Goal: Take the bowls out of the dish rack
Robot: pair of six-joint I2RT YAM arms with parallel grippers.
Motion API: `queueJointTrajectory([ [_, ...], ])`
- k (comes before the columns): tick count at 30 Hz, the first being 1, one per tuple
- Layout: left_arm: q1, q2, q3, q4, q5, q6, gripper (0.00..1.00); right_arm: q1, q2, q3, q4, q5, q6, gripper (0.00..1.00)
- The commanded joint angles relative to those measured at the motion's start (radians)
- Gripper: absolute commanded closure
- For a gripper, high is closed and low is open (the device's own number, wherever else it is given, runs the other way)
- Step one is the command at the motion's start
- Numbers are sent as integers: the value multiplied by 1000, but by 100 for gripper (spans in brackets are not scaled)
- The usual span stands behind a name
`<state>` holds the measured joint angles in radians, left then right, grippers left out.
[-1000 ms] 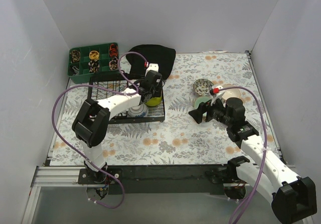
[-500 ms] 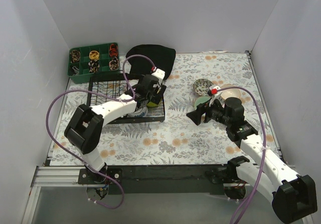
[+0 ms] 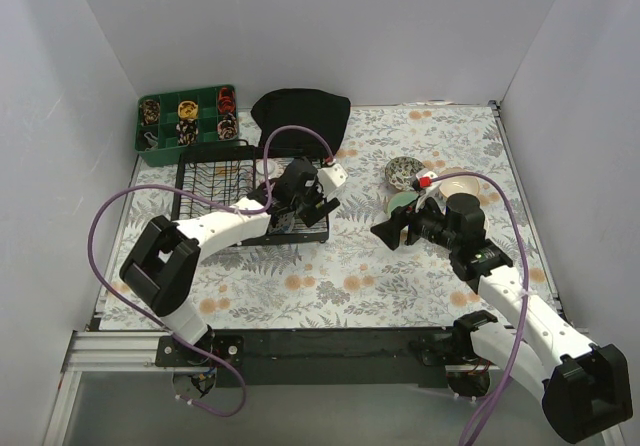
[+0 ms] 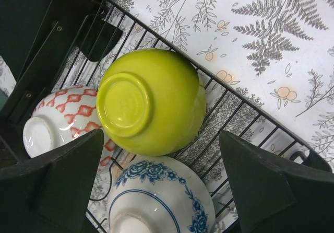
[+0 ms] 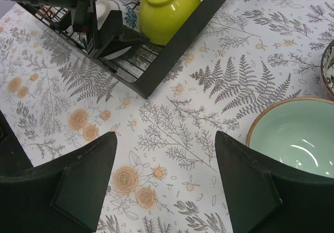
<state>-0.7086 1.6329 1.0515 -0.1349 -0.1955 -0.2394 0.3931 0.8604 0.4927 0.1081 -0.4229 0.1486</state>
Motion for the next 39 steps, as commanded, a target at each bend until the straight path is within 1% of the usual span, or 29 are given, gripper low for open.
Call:
queueJointTrajectory([
  [1,-5,13,-10,-5,5,95,7,4,6,4,45,-16,-17,16],
  [8,-15,77,-19,1,-36,114,4,6,22,6,45,-16,-20,16],
  [13,-19,116,-45,57,-91,111,2,6,28,6,45,-19,-20,16],
  [20,-25,157,-82,104,-116,89,2,4,38,6,47,-22,-18,16],
  [25,-38,191,-117,170,-182,68,2,6,49,4,48,-28,-15,16],
  [27,-52,194,-127,196,-202,65,2,6,49,3,48,-27,-17,16],
  [35,-84,188,-143,204,-246,43,2,6,46,0,48,-22,-17,17],
  [38,-95,160,-139,204,-272,31,2,4,43,-3,50,-22,-15,16],
  [39,-95,125,-134,204,-266,25,2,6,45,-3,50,-24,-14,17],
])
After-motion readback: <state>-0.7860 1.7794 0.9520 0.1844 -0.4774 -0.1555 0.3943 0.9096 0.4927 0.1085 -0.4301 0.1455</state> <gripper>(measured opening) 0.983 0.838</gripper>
